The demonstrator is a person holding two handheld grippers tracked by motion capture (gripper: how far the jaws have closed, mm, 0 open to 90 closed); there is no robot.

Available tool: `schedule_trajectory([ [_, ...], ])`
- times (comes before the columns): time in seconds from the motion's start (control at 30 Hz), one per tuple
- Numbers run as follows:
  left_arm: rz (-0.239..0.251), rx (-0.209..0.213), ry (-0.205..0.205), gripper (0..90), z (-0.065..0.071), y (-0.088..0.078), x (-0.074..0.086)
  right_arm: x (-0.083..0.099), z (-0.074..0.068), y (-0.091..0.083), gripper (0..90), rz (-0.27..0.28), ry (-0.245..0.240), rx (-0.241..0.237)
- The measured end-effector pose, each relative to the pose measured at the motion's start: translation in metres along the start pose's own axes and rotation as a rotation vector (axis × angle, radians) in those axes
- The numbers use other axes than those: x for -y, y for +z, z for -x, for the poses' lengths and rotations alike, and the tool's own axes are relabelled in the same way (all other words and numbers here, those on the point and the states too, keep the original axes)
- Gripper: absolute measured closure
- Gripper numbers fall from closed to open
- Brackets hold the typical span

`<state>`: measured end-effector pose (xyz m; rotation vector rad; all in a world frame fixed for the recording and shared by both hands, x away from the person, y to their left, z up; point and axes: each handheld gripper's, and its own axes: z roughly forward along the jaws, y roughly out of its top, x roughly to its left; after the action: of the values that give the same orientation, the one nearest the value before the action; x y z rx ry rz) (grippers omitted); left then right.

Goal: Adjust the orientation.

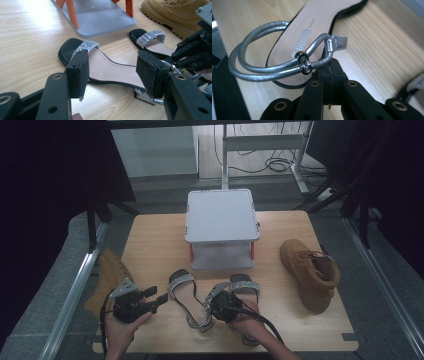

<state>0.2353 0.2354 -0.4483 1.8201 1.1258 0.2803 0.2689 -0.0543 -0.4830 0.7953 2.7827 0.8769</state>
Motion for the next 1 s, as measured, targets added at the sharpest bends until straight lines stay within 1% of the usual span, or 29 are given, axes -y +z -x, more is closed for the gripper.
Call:
schedule_trajectory([
  [0.03, 0.001, 0.001, 0.001, 43.9, 0.000, 0.000, 0.000, 0.000, 0.000, 0.000, 89.6, 0.000, 0.000, 0.000],
  [0.1, 0.004, 0.000, 0.000, 43.8, -0.001, -0.001, 0.000, -0.002, -0.005, 0.000, 89.6, 0.004, -0.006, -0.010],
  [0.13, 0.005, -0.002, -0.002, 43.8, -0.002, -0.002, 0.000, -0.003, -0.010, 0.001, 89.6, 0.005, -0.016, -0.017],
  [0.17, 0.007, -0.001, -0.003, 43.8, -0.002, -0.002, 0.000, -0.003, -0.010, 0.001, 89.6, 0.005, -0.016, -0.017],
  [0.23, 0.010, -0.004, -0.007, 43.8, -0.003, -0.003, 0.000, -0.004, -0.015, 0.003, 89.6, 0.009, -0.024, -0.028],
  [0.27, 0.009, -0.003, -0.006, 43.9, -0.004, -0.003, 0.000, -0.005, -0.019, 0.004, 89.6, 0.013, -0.024, -0.030],
  [0.3, 0.008, -0.001, -0.007, 43.8, -0.004, -0.003, 0.001, -0.005, -0.026, 0.005, 89.6, 0.023, -0.037, -0.032],
  [0.37, 0.007, 0.000, -0.006, 43.9, -0.004, -0.002, 0.001, -0.005, -0.028, 0.006, 89.6, 0.026, -0.041, -0.034],
  [0.5, 0.006, 0.002, -0.009, 43.9, -0.005, -0.002, 0.001, -0.005, -0.042, 0.007, 89.6, 0.042, -0.064, -0.042],
  [0.6, 0.007, 0.003, -0.009, 43.9, -0.005, -0.002, 0.001, -0.006, -0.050, 0.008, 89.5, 0.054, -0.078, -0.049],
  [0.73, 0.008, 0.004, -0.010, 43.9, -0.005, -0.003, 0.001, -0.008, -0.054, 0.011, 89.6, 0.069, -0.078, -0.057],
  [0.8, 0.009, 0.005, -0.013, 43.8, -0.006, -0.003, 0.001, -0.010, -0.057, 0.013, 89.5, 0.075, -0.069, -0.068],
  [1.0, 0.015, 0.004, -0.021, 43.9, -0.009, -0.006, 0.002, -0.015, -0.067, 0.021, 89.5, 0.110, -0.061, -0.085],
])
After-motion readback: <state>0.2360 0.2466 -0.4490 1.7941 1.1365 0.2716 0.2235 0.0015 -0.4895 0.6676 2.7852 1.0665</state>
